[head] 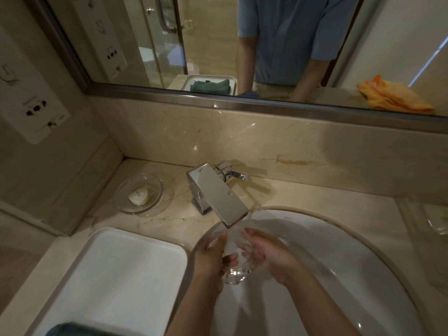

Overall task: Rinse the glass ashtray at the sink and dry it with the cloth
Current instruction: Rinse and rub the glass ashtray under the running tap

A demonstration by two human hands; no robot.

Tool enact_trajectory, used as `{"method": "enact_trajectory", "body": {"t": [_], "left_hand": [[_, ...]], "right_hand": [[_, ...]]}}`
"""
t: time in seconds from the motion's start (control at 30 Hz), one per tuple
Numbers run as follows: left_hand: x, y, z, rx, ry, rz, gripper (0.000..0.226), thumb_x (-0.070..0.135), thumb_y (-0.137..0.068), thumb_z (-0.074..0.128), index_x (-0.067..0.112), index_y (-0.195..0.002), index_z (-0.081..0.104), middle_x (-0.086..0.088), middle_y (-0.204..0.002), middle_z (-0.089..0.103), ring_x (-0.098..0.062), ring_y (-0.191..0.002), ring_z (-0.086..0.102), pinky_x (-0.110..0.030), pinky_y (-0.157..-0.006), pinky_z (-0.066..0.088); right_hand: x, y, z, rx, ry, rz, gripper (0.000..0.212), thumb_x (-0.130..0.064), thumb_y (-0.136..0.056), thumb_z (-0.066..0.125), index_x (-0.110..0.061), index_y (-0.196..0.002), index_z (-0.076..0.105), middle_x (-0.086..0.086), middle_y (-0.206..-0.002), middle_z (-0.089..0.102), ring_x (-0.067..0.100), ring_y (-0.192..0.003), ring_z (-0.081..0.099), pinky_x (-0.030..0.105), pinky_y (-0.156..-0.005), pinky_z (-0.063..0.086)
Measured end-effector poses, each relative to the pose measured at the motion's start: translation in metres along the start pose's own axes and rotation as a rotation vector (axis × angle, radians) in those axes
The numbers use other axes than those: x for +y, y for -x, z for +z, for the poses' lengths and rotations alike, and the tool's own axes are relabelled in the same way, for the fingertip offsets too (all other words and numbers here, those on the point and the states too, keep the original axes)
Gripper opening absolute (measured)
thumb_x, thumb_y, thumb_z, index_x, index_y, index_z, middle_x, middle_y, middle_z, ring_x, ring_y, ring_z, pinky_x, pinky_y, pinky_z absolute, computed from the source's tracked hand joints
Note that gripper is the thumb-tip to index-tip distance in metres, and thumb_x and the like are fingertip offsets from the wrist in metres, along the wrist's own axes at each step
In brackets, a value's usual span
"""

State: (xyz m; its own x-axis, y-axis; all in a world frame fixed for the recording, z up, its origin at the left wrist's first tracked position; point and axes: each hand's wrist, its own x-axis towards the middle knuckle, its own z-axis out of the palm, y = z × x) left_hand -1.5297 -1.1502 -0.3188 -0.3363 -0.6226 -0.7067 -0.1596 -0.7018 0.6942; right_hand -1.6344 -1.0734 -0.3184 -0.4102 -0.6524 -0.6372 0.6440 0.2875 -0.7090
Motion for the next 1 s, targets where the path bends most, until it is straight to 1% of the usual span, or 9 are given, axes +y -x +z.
{"method": "enact_trajectory", "body": {"t": [0.07,0.1,0.17,0.27,0.4,0.5,0.73,0.9,1.0], "left_hand": [[-0.001,-0.004,-0.002,0.028,0.015,0.025,0.017,0.019,-0.087,0.064,0.006,-0.098,0.061,-0.007,-0.083,0.065,-0.013,-0.036,0.06,-0.022,-0.038,0.047],[-0.002,-0.005,-0.002,0.03,0.018,0.034,0.015,0.018,-0.086,0.064,0.007,-0.095,0.061,-0.006,-0.085,0.063,-0.013,-0.036,0.06,-0.021,-0.037,0.047],[-0.004,-0.006,-0.002,0.038,0.038,0.047,0.01,0.016,-0.087,0.064,0.008,-0.092,0.059,-0.004,-0.084,0.061,-0.014,-0.036,0.061,-0.021,-0.036,0.046],[-0.006,-0.005,-0.001,0.04,0.054,0.041,0.016,0.016,-0.087,0.063,0.005,-0.095,0.056,-0.006,-0.081,0.059,-0.014,-0.035,0.061,-0.021,-0.035,0.046],[-0.004,-0.003,0.001,0.011,0.038,0.027,0.021,0.02,-0.086,0.065,0.004,-0.097,0.055,-0.008,-0.072,0.061,-0.013,-0.036,0.061,-0.02,-0.036,0.047],[-0.002,0.0,0.003,-0.003,0.029,0.036,0.028,0.023,-0.086,0.065,0.002,-0.103,0.055,-0.011,-0.072,0.061,-0.013,-0.038,0.062,-0.021,-0.037,0.048],[0.004,0.006,0.007,-0.04,0.055,0.059,0.031,0.022,-0.086,0.064,0.002,-0.108,0.054,-0.011,-0.078,0.058,-0.011,-0.037,0.06,-0.021,-0.038,0.048],[0.007,0.009,0.008,-0.059,0.057,0.101,0.014,0.017,-0.089,0.06,0.003,-0.09,0.058,-0.01,-0.075,0.059,-0.012,-0.036,0.059,-0.02,-0.036,0.046],[0.009,0.011,0.009,-0.043,0.031,0.107,0.016,0.019,-0.09,0.058,0.003,-0.092,0.058,-0.01,-0.066,0.06,-0.013,-0.034,0.057,-0.022,-0.036,0.046]], "right_hand": [[-0.014,-0.003,-0.002,0.119,0.442,-0.192,0.022,-0.017,-0.093,0.054,-0.007,-0.111,0.062,-0.004,-0.086,0.068,0.002,-0.073,0.06,0.016,-0.062,0.043],[-0.025,-0.004,-0.001,0.174,0.508,-0.289,0.027,-0.02,-0.093,0.054,-0.01,-0.117,0.06,-0.003,-0.098,0.066,0.002,-0.08,0.058,0.015,-0.065,0.042],[-0.051,-0.006,0.007,0.184,0.506,-0.449,0.042,-0.028,-0.091,0.055,-0.018,-0.131,0.048,-0.007,-0.118,0.057,0.002,-0.098,0.054,0.01,-0.071,0.039],[-0.08,-0.01,0.026,0.089,0.564,-0.569,0.057,-0.033,-0.091,0.055,-0.023,-0.142,0.033,-0.017,-0.122,0.045,-0.003,-0.111,0.043,0.006,-0.08,0.035],[-0.096,-0.017,0.041,0.16,0.684,-0.679,0.037,-0.022,-0.096,0.049,-0.014,-0.131,0.051,-0.001,-0.133,0.056,0.001,-0.116,0.046,0.008,-0.091,0.031],[-0.099,-0.022,0.047,0.22,0.725,-0.703,0.03,-0.013,-0.096,0.047,-0.009,-0.124,0.058,0.004,-0.129,0.06,0.012,-0.119,0.052,0.004,-0.085,0.03],[-0.1,-0.028,0.045,0.224,0.774,-0.727,0.03,-0.005,-0.096,0.045,-0.005,-0.122,0.06,0.008,-0.126,0.062,0.018,-0.118,0.054,0.003,-0.081,0.03],[-0.098,-0.033,0.045,0.216,0.691,-0.697,0.029,-0.002,-0.095,0.045,-0.005,-0.119,0.062,0.009,-0.122,0.064,0.019,-0.115,0.057,0.013,-0.09,0.038],[-0.097,-0.035,0.044,0.194,0.662,-0.693,0.028,-0.008,-0.096,0.046,-0.006,-0.12,0.061,0.009,-0.122,0.064,0.019,-0.115,0.056,0.019,-0.094,0.04]]}}
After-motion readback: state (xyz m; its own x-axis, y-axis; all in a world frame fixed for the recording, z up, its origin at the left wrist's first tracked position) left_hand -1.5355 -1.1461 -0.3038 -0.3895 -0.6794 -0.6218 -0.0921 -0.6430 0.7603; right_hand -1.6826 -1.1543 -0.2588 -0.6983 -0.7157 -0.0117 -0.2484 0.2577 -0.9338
